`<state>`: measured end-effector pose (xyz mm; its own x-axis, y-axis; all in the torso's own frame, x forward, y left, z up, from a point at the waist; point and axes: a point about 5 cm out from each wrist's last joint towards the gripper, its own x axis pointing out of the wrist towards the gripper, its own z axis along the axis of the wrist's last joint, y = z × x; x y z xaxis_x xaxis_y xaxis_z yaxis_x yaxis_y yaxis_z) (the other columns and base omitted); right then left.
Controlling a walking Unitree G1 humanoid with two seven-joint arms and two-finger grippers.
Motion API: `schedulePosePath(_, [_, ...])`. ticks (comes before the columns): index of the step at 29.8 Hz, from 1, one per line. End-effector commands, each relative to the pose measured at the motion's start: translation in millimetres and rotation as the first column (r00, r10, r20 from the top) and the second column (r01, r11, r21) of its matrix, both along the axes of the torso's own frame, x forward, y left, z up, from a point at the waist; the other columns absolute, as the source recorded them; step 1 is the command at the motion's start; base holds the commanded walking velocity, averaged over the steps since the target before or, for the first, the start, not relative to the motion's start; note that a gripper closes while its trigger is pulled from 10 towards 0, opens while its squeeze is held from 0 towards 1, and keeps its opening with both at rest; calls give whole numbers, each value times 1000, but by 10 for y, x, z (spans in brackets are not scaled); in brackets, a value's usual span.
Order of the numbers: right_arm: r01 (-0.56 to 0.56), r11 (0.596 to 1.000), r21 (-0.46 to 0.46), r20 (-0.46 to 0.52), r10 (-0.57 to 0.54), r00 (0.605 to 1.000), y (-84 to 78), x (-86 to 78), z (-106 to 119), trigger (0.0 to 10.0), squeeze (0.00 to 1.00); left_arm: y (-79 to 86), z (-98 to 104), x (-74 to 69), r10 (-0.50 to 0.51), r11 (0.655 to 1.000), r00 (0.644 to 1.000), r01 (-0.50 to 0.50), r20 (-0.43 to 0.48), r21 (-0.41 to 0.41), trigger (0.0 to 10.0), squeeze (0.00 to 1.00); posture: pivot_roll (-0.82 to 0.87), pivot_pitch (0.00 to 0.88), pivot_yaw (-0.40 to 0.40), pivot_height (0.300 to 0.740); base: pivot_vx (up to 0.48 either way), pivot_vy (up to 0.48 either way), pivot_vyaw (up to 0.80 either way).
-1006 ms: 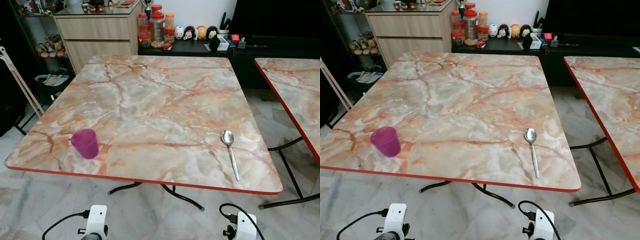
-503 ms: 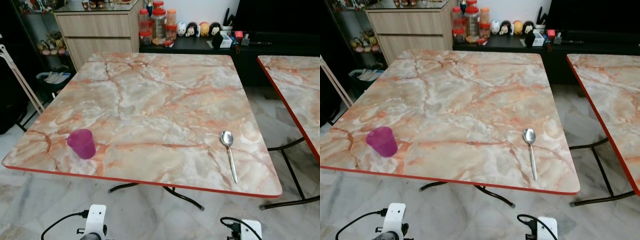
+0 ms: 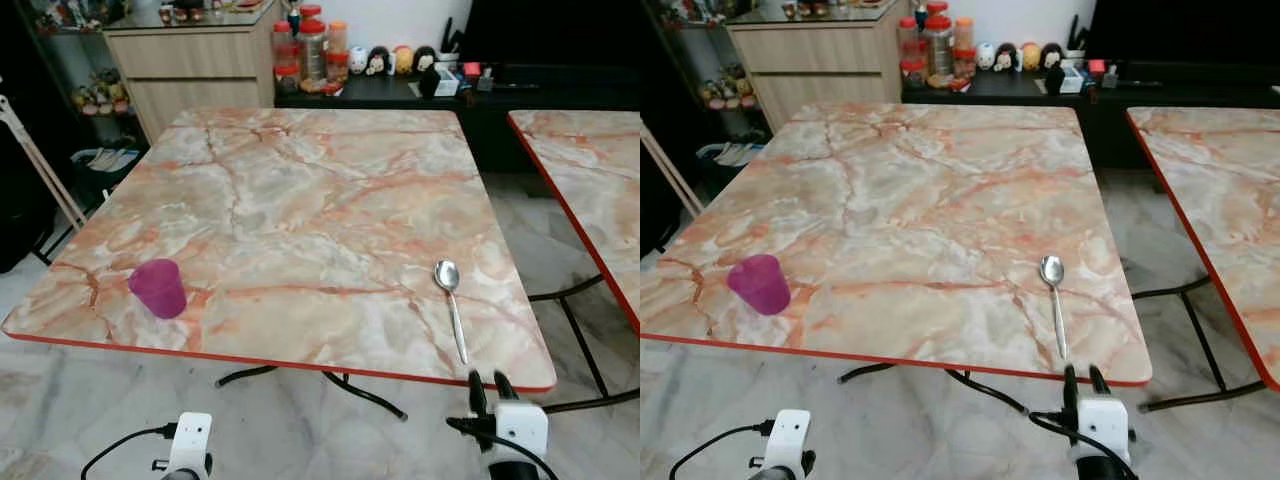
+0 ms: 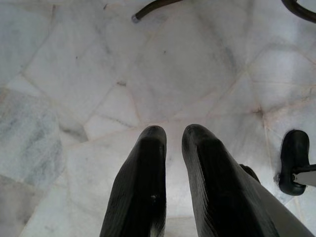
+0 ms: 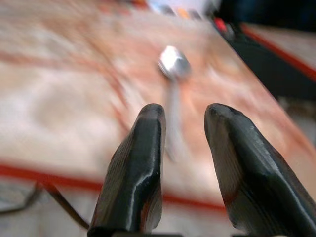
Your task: Setting the table
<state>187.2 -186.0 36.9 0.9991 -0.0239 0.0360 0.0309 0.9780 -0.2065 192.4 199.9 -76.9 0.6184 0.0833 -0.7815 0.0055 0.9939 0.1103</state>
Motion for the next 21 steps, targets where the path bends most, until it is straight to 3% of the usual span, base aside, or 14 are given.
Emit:
schedulePosePath(1, [-55,998,-8,53,56,997,114,76,196,10000,0,38,-14,-39,1,1000,1000,-1,-13,11,10000,0,-37,0,27,740,0,0,0])
schedulePosePath(4, [-55,998,29,96,52,994,179,255,384,10000,0,35,-17,-43,0,1000,1000,0,-14,10,10000,0,-41,0,28,740,0,0,0])
schedulePosePath(10, [6,998,69,85,-12,996,142,554,487,10000,0,6,-22,-42,-7,1000,1000,7,-18,6,10000,0,-51,0,28,740,0,0,0])
schedulePosePath(13, [125,979,162,20,-130,991,42,801,481,10000,0,-35,-23,-31,-14,1000,1000,14,-17,-1,10000,0,-44,0,24,740,0,0,0])
schedulePosePath(21, [132,975,177,-33,-128,991,103,999,549,10000,0,-29,-10,-7,-6,1000,1000,6,-9,1,10000,0,-29,0,9,740,0,0,-67])
